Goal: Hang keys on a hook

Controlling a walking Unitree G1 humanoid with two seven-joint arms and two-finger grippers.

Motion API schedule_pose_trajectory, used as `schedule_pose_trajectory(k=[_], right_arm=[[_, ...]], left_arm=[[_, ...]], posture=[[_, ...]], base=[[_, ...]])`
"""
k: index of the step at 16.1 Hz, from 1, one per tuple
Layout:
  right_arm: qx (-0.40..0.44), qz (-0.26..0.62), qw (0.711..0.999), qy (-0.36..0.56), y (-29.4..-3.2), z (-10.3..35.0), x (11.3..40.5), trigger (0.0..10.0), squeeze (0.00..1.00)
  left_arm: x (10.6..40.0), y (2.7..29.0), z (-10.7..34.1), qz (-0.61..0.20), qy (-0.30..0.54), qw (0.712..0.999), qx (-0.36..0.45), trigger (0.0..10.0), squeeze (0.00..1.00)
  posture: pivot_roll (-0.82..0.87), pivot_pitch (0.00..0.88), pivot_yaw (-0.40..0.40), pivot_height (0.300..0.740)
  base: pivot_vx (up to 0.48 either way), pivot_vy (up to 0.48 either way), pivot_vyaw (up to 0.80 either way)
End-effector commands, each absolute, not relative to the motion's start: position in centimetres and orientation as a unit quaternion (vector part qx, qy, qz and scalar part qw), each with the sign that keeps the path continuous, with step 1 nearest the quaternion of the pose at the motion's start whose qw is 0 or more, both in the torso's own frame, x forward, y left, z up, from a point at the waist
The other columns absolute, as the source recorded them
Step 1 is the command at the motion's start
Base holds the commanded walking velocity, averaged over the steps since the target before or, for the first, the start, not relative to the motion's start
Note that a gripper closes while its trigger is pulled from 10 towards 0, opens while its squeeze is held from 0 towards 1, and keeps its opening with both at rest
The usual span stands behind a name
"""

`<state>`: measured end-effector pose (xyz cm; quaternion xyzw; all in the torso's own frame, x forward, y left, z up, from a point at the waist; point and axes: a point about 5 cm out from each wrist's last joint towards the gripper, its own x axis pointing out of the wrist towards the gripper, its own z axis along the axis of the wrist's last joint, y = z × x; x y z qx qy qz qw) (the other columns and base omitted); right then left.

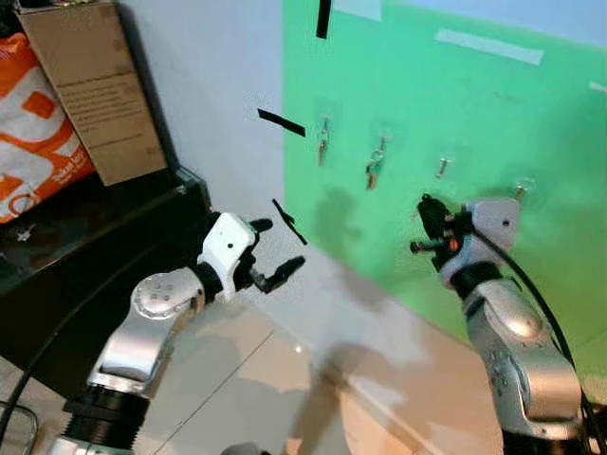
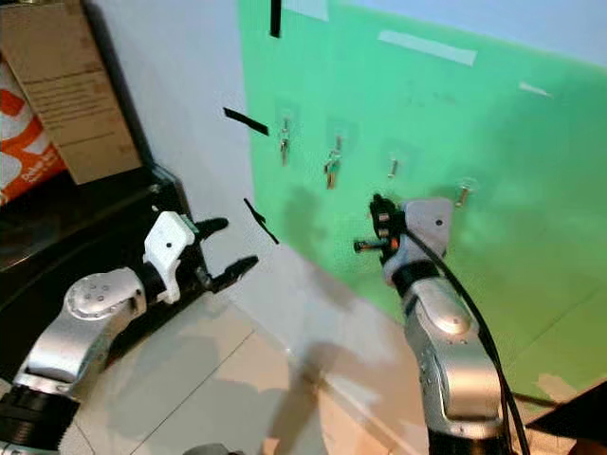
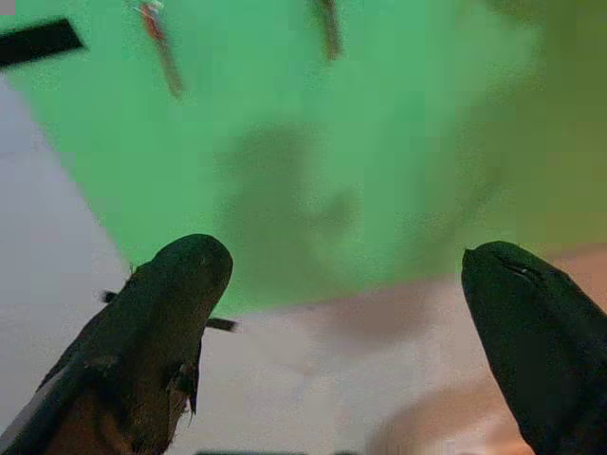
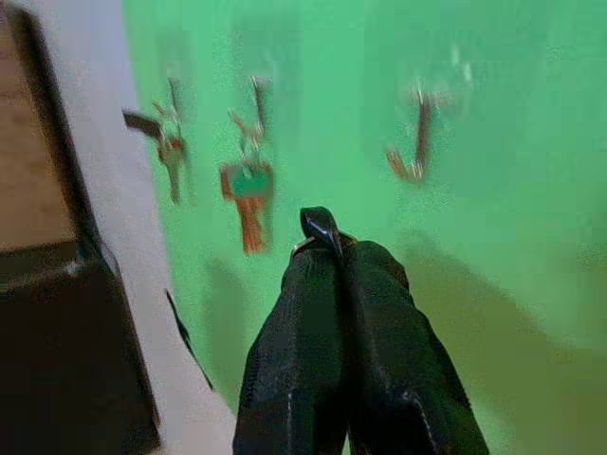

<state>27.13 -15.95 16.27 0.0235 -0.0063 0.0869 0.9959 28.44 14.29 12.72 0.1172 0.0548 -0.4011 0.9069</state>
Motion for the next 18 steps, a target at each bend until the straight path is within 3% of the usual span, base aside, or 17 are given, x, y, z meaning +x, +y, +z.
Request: schedule_pose_trajectory(k=[1,9,18], right_arm=[[0.034,0.088,0.995,-0.024,-16.0,17.4,27.4,10.0,0.00],[0.071,0.076,0.994,-0.038,-15.8,18.6,28.4,10.0,0.00],[0.140,0.027,0.990,0.020,-17.3,16.8,28.1,10.0,0.00]], left_arm=[[28.1,13.9,13.1,-0.434,0.060,0.891,0.116,10.0,0.00],[27.4,13.8,13.5,-0.472,0.070,0.873,0.106,10.0,0.00],[27.3,13.8,13.5,-0.477,0.074,0.870,0.099,10.0,0.00]], posture=[[-0.01,0.000,0.014,0.740],[-0.01,0.000,0.021,0.740],[-0.01,0.000,0.019,0.740]], base=[[0.000,0.000,0.00],[0.000,0.000,0.00],[0.000,0.000,0.00]])
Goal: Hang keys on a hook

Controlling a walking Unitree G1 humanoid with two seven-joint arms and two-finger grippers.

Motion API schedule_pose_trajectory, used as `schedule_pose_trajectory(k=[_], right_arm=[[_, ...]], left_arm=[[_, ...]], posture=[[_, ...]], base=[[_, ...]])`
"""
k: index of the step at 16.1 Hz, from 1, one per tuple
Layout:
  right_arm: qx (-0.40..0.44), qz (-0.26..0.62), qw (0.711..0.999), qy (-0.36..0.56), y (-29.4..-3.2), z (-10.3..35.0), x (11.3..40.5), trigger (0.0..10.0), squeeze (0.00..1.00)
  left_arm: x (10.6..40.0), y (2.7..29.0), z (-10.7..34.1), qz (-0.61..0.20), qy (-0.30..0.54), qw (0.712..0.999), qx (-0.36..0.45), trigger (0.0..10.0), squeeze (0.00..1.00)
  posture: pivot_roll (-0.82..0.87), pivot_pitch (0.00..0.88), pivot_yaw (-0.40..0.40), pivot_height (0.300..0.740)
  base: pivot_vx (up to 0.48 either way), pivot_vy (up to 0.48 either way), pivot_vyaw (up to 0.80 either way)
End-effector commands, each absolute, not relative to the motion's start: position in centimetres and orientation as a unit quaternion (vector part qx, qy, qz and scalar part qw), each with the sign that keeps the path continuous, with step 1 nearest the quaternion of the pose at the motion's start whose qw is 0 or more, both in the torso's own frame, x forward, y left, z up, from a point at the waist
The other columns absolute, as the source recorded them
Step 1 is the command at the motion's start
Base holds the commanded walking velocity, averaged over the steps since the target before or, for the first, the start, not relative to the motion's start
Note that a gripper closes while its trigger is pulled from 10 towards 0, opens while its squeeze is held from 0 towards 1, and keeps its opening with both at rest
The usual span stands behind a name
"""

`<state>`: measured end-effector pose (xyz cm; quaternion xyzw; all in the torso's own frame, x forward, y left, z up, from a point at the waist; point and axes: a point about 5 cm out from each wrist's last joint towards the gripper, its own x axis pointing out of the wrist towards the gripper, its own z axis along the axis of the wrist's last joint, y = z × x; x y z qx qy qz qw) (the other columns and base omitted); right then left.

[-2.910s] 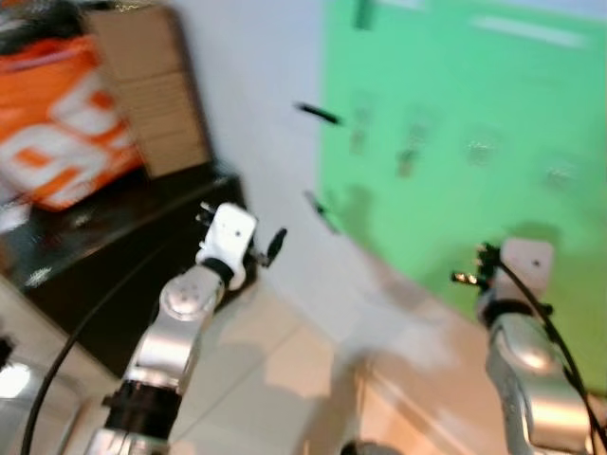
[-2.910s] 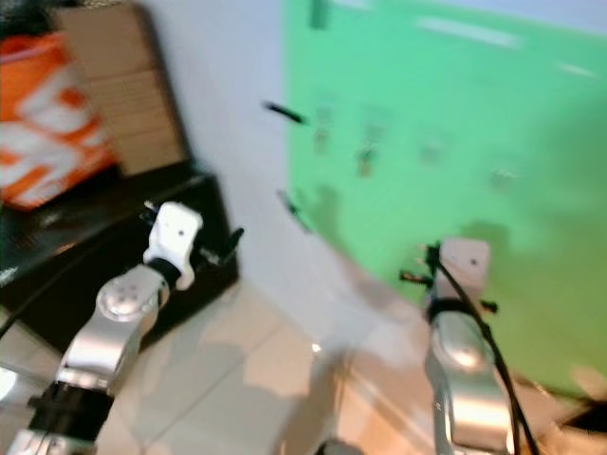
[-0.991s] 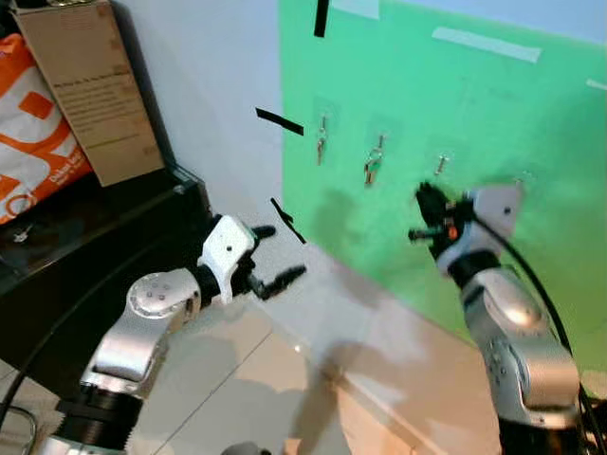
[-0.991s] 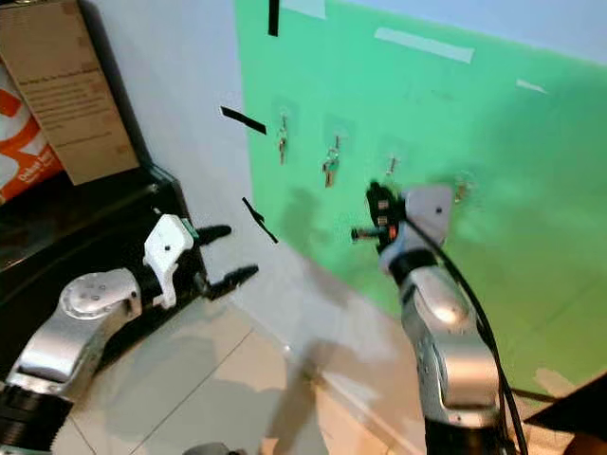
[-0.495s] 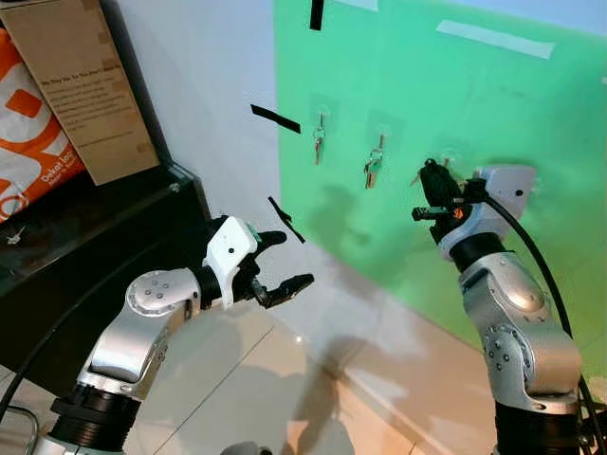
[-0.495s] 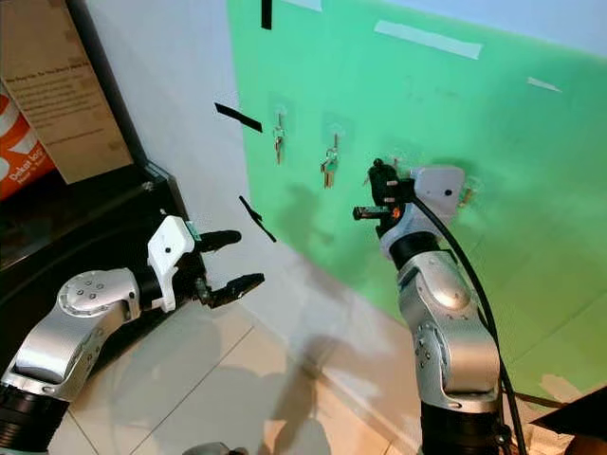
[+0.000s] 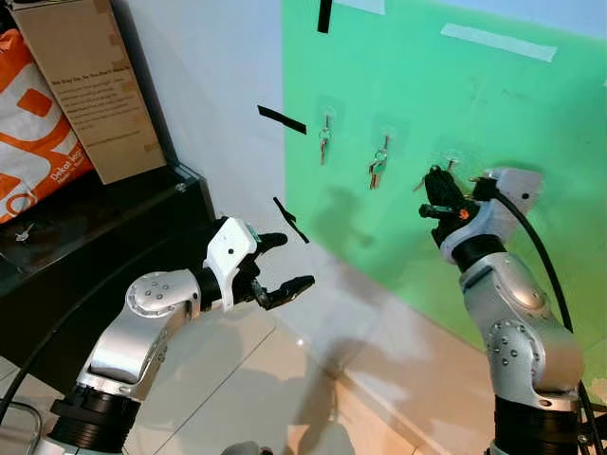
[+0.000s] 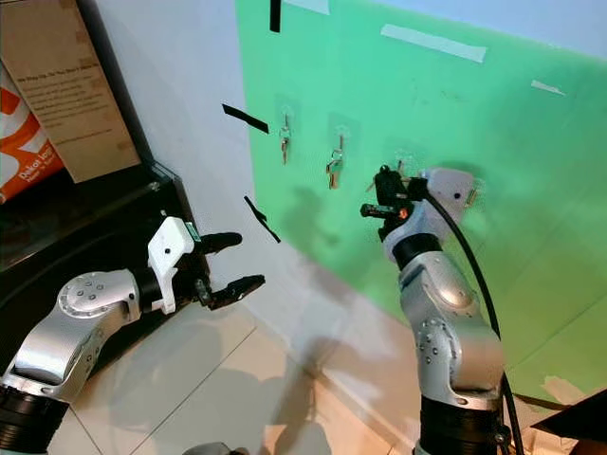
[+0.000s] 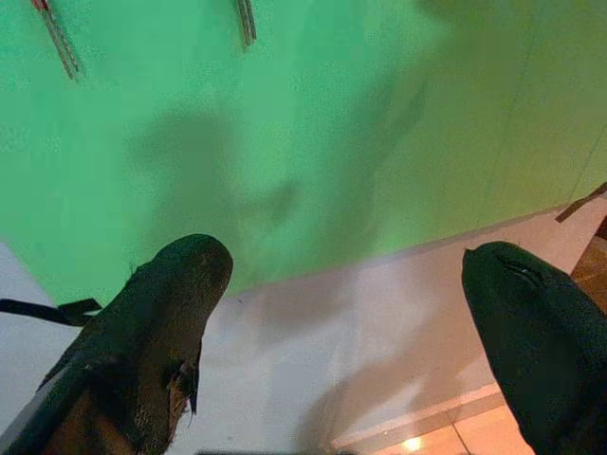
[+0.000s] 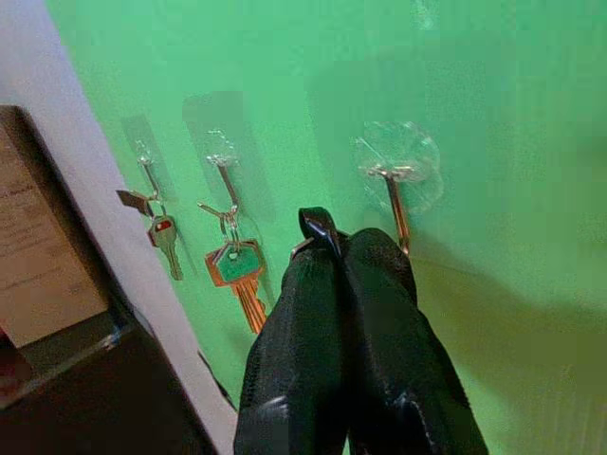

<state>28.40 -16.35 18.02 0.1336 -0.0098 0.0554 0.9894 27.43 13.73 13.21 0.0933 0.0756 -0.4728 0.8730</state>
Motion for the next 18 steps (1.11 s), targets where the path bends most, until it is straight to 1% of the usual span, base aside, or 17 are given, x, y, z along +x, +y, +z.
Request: schedule_pose_trajectory(k=[1,4,9,11,14,16,18], right_arm=[[0.141,0.026,0.989,0.022,-17.3,16.7,28.0,10.0,0.00],[0.159,0.014,0.986,0.043,-17.6,16.0,27.5,10.0,0.00],[0.149,0.001,0.986,0.071,-18.0,15.0,27.1,10.0,0.00],[0.157,0.007,0.986,0.052,-17.9,15.6,27.1,10.0,0.00],[0.149,0.034,0.988,0.008,-17.6,17.0,27.0,10.0,0.00],[0.134,0.036,0.990,0.004,-17.5,17.2,26.9,10.0,0.00],[0.141,0.036,0.989,-0.005,-17.4,17.4,26.8,10.0,0.00]], left_arm=[[27.3,13.8,13.5,-0.477,0.074,0.870,0.099,10.0,0.00],[27.4,13.7,13.5,-0.480,0.075,0.868,0.099,10.0,0.00],[27.4,13.6,13.5,-0.483,0.077,0.867,0.098,10.0,0.00],[27.5,13.6,13.6,-0.482,0.075,0.867,0.100,10.0,0.00],[27.5,13.6,13.6,-0.482,0.074,0.867,0.101,10.0,0.00],[27.6,13.6,13.7,-0.483,0.074,0.866,0.101,10.0,0.00],[27.5,13.6,13.7,-0.485,0.074,0.865,0.102,10.0,0.00]], posture=[[-0.01,0.000,0.019,0.740],[-0.01,0.000,0.019,0.740],[-0.03,0.000,0.036,0.740],[-0.02,0.000,0.036,0.740],[-0.02,0.000,0.034,0.740],[-0.02,0.000,0.035,0.740],[-0.02,0.000,0.034,0.740]], base=[[0.000,0.000,0.00],[0.000,0.000,0.00],[0.000,0.000,0.00],[0.000,0.000,0.00],[0.000,0.000,0.00],[0.000,0.000,0.00],[0.000,0.000,0.00]])
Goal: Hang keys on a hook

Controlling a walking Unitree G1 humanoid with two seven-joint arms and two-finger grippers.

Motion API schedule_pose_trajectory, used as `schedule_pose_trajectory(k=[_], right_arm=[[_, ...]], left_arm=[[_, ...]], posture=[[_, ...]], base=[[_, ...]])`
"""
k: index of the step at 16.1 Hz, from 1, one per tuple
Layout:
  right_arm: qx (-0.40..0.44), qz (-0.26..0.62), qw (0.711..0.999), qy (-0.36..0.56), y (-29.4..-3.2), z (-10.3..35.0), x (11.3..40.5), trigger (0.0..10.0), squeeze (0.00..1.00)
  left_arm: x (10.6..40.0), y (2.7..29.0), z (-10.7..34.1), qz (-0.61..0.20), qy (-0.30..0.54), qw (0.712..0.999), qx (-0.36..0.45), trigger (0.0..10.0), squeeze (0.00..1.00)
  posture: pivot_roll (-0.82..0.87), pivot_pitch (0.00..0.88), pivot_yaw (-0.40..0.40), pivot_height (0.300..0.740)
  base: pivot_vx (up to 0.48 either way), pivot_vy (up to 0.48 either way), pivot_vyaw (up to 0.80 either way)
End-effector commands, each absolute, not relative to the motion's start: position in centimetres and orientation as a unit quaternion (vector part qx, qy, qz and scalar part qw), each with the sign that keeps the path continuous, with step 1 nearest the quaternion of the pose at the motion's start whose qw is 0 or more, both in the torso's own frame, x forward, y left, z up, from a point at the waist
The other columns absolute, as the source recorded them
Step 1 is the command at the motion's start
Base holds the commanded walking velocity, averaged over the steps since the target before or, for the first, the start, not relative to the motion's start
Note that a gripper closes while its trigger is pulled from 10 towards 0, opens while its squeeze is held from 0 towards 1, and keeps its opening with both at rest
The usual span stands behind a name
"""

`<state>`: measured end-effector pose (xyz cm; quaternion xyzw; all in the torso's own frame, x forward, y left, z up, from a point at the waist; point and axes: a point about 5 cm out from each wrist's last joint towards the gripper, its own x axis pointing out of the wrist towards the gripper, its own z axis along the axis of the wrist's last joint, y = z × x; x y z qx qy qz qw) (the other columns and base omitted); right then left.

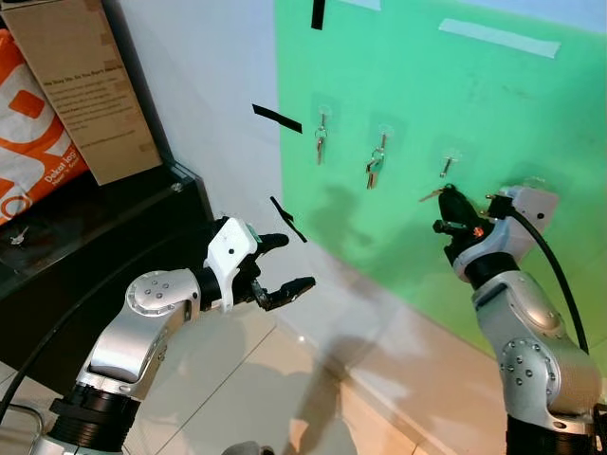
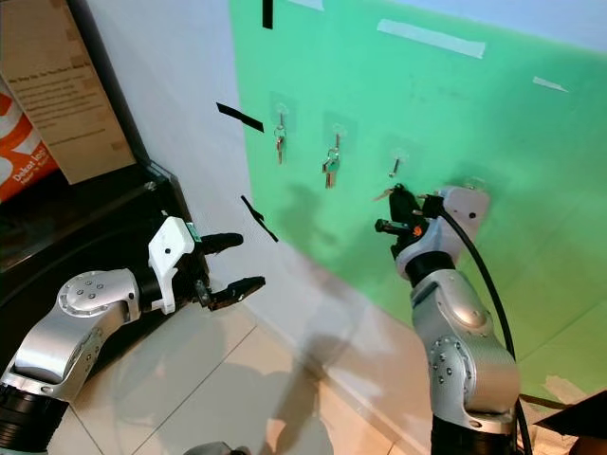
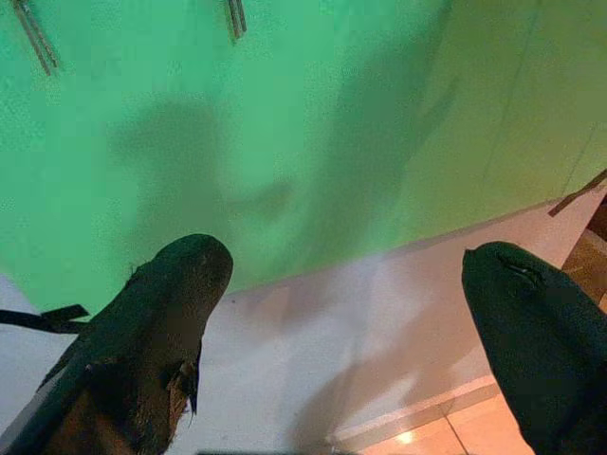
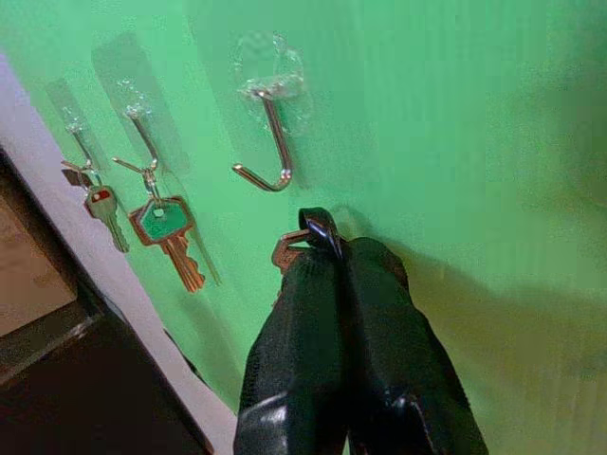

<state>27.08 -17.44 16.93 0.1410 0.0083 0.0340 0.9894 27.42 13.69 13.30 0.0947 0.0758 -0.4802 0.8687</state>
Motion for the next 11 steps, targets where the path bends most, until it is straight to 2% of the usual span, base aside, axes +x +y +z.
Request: schedule_pose_trajectory(k=[1,11], right_arm=[[0.144,0.041,0.989,-0.012,-17.3,17.6,26.8,10.0,0.00],[0.132,0.092,0.987,-0.031,-15.9,18.2,26.5,10.0,0.00]], left_arm=[[27.5,13.6,13.7,-0.485,0.074,0.865,0.102,10.0,0.00],[27.2,13.6,13.6,-0.494,0.076,0.860,0.103,10.0,0.00]], posture=[[-0.02,0.000,0.034,0.740],[-0.02,0.000,0.036,0.740]], base=[[0.000,0.000,0.00],[0.000,0.000,0.00]])
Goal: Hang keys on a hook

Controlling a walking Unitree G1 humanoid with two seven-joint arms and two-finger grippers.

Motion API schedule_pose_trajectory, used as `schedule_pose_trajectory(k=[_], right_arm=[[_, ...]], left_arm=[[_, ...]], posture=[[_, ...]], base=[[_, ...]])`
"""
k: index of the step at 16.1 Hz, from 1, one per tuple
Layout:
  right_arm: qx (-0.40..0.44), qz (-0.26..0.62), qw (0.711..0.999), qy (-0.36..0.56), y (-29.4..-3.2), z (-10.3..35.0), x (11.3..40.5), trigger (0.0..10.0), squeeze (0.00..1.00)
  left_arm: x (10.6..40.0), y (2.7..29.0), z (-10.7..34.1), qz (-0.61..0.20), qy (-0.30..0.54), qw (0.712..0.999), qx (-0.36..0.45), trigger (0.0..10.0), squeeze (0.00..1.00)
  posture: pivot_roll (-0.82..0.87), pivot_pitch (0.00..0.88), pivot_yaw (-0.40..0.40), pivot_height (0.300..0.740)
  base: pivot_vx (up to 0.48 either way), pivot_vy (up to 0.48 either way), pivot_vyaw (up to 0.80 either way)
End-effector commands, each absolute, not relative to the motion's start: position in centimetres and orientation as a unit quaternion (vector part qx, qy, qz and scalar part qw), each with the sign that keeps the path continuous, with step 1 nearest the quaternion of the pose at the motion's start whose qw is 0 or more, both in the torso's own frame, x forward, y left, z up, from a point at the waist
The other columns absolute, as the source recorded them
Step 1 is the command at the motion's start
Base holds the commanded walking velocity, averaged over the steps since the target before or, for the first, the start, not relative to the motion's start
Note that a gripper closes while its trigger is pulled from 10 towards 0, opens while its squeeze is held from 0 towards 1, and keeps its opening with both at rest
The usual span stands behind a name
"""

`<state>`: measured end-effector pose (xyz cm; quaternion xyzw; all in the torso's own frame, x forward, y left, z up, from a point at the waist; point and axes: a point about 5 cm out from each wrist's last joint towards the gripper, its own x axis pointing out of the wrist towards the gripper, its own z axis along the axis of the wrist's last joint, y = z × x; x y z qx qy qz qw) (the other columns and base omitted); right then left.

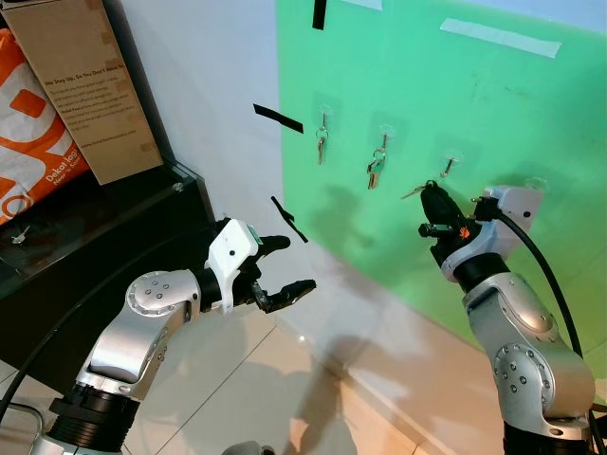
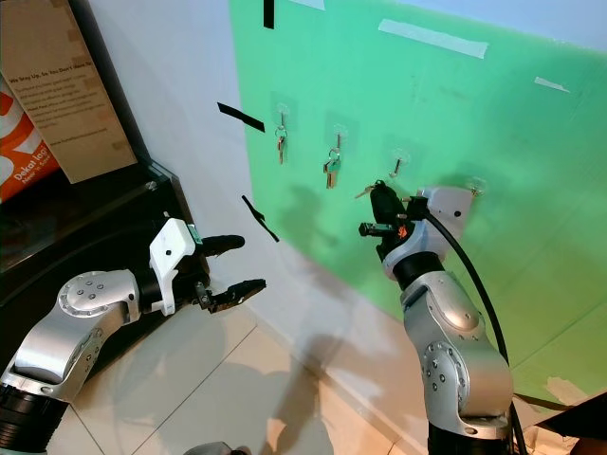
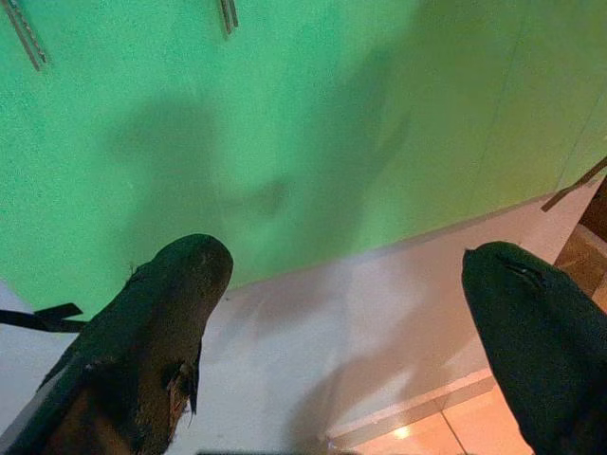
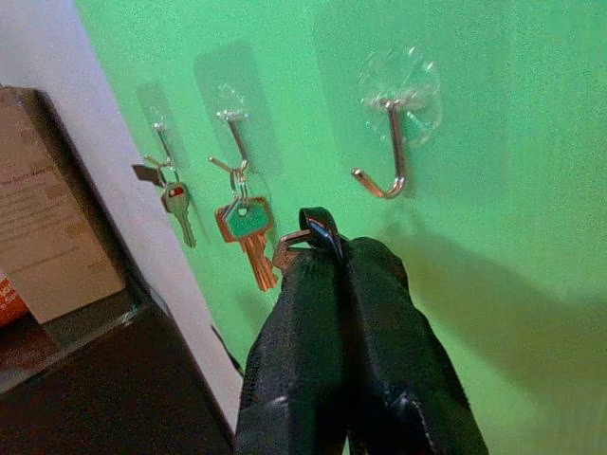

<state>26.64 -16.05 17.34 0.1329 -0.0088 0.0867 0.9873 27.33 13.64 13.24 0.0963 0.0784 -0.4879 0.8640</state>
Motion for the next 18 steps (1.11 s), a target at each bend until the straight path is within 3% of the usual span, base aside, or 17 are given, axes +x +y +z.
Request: schedule_pose_trajectory(k=[1,12,18], right_arm=[[0.135,0.088,0.986,-0.037,-16.0,18.3,26.6,10.0,0.00],[0.150,0.055,0.986,-0.042,-16.1,18.6,27.7,10.0,0.00],[0.167,0.017,0.985,0.036,-17.0,15.9,27.5,10.0,0.00]], left_arm=[[27.2,13.6,13.6,-0.494,0.076,0.860,0.103,10.0,0.00],[27.4,13.6,13.7,-0.496,0.077,0.859,0.103,10.0,0.00],[27.3,13.6,13.6,-0.496,0.079,0.859,0.101,10.0,0.00]], posture=[[-0.02,0.000,0.036,0.740],[-0.02,0.000,0.043,0.740],[-0.02,0.000,0.038,0.740]], base=[[0.000,0.000,0.00],[0.000,0.000,0.00],[0.000,0.000,0.00]])
